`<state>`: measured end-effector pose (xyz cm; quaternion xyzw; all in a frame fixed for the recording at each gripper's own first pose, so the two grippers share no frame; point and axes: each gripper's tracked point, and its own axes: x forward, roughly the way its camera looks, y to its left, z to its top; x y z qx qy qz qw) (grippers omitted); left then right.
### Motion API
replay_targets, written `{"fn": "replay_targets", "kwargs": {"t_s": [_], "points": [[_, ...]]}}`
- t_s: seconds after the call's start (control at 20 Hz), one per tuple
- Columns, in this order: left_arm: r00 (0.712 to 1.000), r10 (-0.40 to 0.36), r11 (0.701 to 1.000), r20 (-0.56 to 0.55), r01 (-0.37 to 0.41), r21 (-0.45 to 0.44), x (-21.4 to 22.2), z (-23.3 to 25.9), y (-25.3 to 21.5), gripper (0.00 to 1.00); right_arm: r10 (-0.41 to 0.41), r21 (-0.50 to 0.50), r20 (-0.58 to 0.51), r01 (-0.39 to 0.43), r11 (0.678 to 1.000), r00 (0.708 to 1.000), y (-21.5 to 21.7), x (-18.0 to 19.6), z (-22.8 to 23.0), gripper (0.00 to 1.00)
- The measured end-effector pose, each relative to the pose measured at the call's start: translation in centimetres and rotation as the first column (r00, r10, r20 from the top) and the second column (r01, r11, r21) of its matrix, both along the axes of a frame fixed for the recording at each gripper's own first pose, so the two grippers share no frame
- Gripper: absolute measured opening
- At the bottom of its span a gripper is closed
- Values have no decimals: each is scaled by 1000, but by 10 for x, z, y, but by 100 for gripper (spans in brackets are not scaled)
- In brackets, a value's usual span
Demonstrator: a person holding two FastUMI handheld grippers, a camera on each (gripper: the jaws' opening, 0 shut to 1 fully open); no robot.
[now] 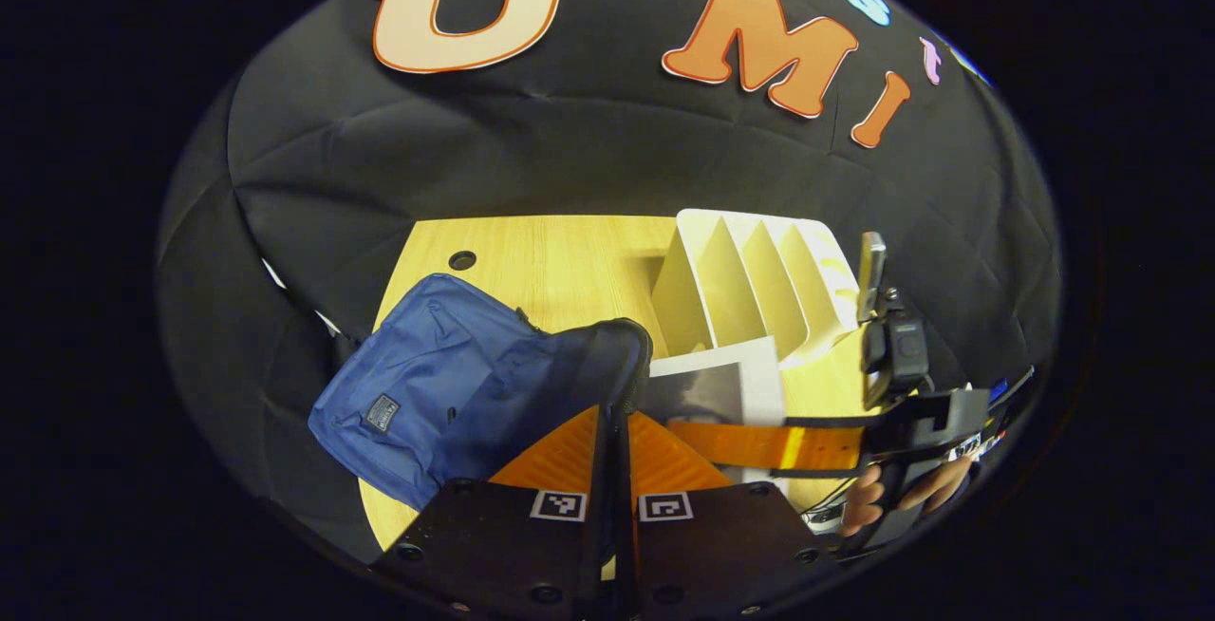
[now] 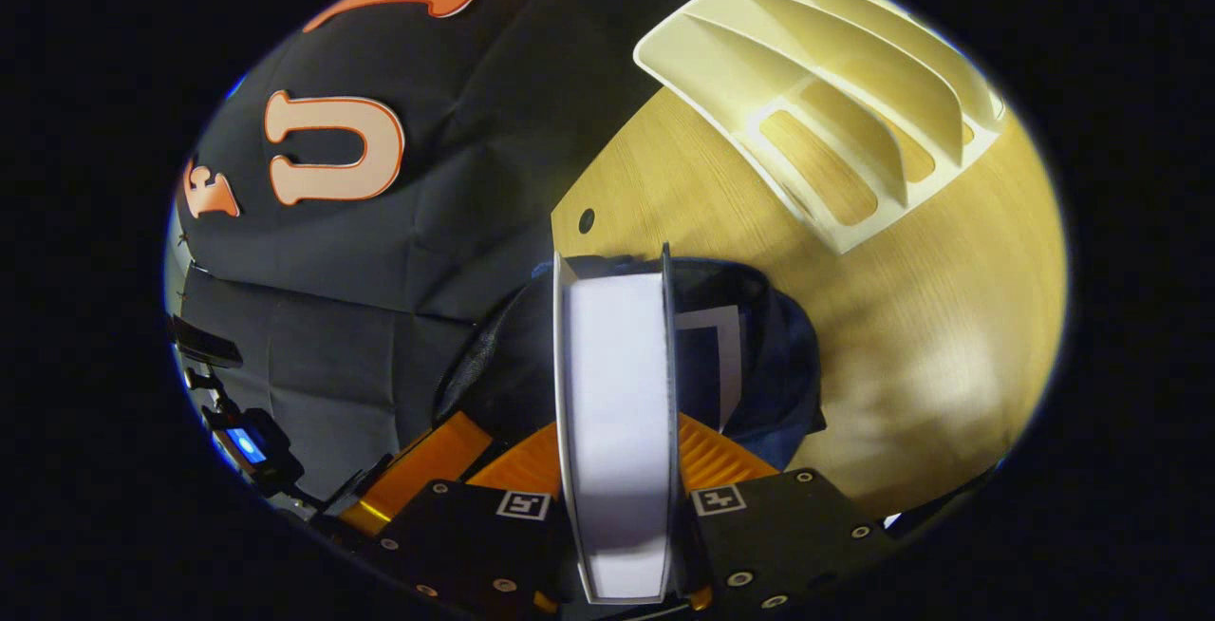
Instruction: Open the schoolbag, grab two books from the bookshelf and put them into the schoolbag.
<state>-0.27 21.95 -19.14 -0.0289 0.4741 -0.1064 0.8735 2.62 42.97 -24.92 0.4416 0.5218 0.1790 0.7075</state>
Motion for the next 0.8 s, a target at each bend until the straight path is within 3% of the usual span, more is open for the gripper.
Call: {"fn": "replay_targets", "kwargs": {"t_s": [0.35, 0.7, 0.8], "points": [[1000, -2, 999, -28, 1, -44, -6, 4, -7, 6, 21, 30, -11, -21, 999, 1000, 46, -5, -26, 39], [1000, -6, 999, -30, 5, -48, -7, 10, -6, 6, -59, 132, -20, 62, 989, 998, 69, 18, -42, 39], [999, -14, 999, -33, 12, -48, -8, 9, -7, 6, -68, 122, 0, 68, 990, 998, 70, 22, -49, 39]]}}
